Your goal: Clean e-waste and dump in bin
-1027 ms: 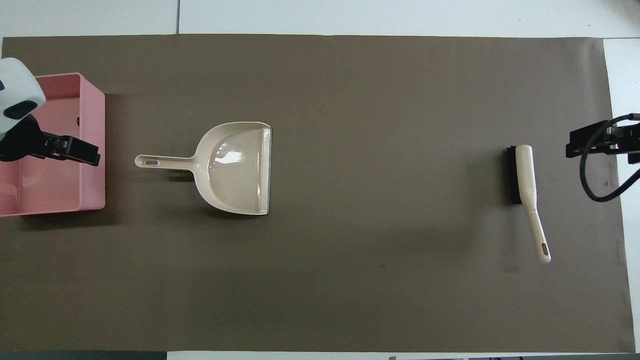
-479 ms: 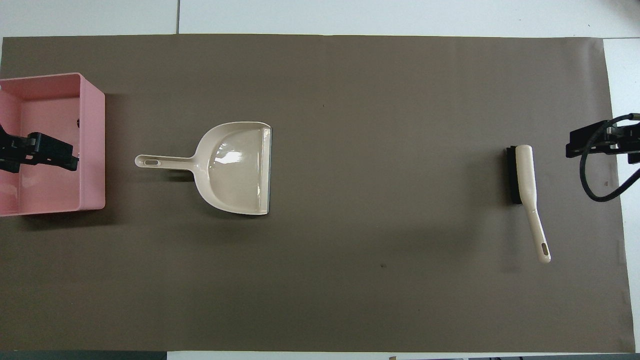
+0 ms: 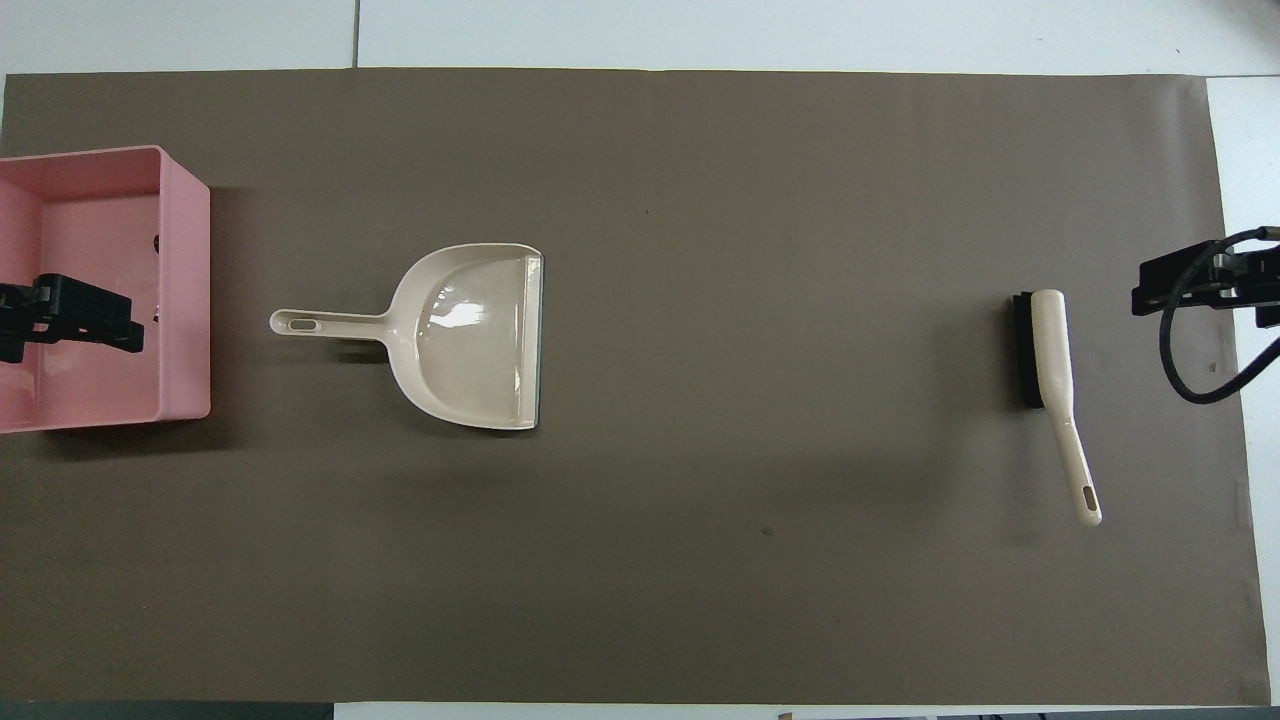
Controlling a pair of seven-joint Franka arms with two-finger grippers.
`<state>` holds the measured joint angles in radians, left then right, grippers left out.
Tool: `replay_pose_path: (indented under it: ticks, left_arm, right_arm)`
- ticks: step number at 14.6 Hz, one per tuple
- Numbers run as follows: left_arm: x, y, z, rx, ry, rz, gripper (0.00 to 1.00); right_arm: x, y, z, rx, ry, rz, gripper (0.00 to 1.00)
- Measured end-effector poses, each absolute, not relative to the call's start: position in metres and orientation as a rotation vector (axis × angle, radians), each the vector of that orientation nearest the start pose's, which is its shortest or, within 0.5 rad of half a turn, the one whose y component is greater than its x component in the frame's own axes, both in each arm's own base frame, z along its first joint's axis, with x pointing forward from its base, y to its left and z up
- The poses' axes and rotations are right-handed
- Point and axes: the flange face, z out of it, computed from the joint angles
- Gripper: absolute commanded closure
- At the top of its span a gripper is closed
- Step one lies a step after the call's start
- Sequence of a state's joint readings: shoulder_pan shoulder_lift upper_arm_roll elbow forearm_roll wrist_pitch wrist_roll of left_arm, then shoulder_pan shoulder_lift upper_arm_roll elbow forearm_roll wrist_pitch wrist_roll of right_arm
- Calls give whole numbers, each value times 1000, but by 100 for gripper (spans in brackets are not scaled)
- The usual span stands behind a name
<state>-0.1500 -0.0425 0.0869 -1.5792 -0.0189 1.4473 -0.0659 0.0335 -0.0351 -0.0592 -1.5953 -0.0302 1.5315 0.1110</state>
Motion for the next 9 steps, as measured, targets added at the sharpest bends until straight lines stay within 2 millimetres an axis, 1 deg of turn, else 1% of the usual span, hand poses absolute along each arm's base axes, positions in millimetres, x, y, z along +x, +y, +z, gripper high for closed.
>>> replay_pose_path:
  ticks: [6,9]
  left_arm:
    - [529,-35,634,-3157,-19,117,0]
    - [529,-43,634,-3154,-1,116,0]
  right_arm:
    - [539,-18,629,-3163,218,44,0]
    - [539,-18,629,-3163,218,44,0]
